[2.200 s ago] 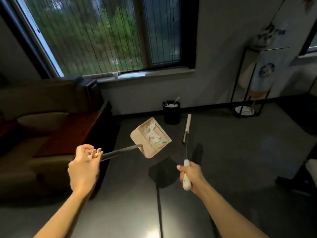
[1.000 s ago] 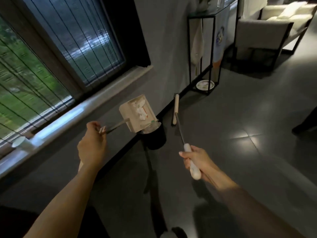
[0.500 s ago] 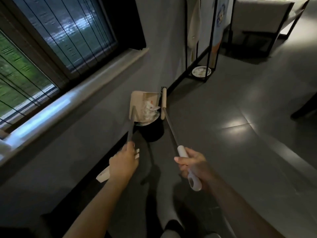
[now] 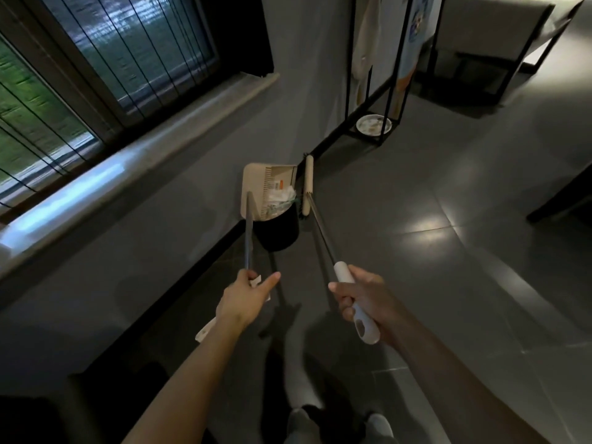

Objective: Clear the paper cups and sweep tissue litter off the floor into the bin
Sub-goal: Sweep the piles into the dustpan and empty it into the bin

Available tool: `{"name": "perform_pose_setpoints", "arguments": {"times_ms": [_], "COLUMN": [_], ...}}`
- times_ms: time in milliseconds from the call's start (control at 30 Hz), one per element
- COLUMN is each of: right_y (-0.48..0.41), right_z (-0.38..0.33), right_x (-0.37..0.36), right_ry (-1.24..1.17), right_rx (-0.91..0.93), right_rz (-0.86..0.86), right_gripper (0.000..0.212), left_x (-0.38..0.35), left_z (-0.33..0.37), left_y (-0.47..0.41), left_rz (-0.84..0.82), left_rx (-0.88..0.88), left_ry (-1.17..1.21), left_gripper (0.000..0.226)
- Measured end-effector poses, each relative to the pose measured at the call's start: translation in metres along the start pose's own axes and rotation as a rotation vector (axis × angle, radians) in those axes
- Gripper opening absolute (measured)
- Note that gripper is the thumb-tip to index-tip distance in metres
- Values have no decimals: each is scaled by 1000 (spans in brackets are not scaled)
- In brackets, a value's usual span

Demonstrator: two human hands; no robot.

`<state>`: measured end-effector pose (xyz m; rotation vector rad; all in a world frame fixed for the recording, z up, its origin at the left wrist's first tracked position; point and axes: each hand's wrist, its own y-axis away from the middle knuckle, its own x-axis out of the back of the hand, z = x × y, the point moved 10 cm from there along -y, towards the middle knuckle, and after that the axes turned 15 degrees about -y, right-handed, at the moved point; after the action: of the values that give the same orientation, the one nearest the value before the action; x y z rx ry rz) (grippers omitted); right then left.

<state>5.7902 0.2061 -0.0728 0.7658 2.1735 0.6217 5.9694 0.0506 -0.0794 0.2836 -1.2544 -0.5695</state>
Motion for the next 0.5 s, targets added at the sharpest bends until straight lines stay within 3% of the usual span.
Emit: {"name": "perform_pose_setpoints", "arguments": {"times_ms": [200,367,500], "right_y": [7,8,4], "right_z": [-2,-3,-1], "right_x": [2,8,8], "right_ry": [64,107,88], "right_rx": [-3,-28,-52], "right_rz": [-18,-17,-23], "right_gripper": [57,67,66], "left_x": [-9,-5,-2], "left_z": [1,5,5], "left_y": [0,-1,1], "left_rz": [0,82,107], "left_rx": [-10,-12,-11], "left_ry": [-41,-118,-139], "left_gripper": [83,32,24]}}
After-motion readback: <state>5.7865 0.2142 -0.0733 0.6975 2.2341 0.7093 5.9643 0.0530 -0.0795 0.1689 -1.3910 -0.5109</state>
